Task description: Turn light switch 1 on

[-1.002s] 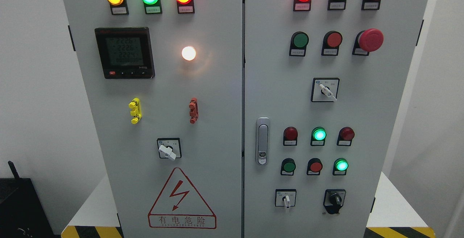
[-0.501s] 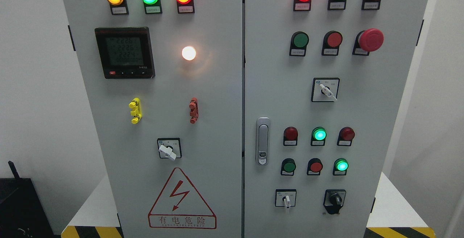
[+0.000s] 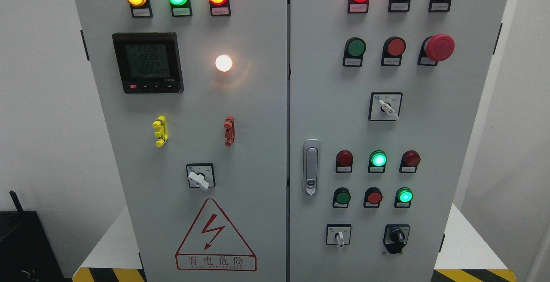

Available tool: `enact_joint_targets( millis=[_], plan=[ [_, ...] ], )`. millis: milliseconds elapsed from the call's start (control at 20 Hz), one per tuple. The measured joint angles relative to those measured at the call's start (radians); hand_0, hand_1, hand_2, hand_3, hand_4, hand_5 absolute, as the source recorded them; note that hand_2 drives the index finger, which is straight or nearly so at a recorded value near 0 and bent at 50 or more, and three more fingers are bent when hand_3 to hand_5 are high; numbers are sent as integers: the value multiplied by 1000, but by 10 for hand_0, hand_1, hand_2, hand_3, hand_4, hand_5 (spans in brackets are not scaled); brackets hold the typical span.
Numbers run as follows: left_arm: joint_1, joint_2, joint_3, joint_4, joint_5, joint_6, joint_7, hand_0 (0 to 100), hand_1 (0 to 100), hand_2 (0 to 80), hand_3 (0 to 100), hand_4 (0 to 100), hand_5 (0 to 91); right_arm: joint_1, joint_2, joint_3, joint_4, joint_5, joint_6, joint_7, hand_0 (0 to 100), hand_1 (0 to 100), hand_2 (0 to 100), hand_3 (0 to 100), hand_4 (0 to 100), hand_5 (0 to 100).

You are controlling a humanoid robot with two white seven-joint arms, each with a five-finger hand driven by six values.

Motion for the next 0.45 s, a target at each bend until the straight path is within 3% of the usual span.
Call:
enact_joint_targets(
  millis=[451],
  plan=[
    [-24,-33,-26,103,0,-31,47,218,0,0,0,0,0,0,0,0,0,0,0,0,0,0,0,0,0,0]
  ],
)
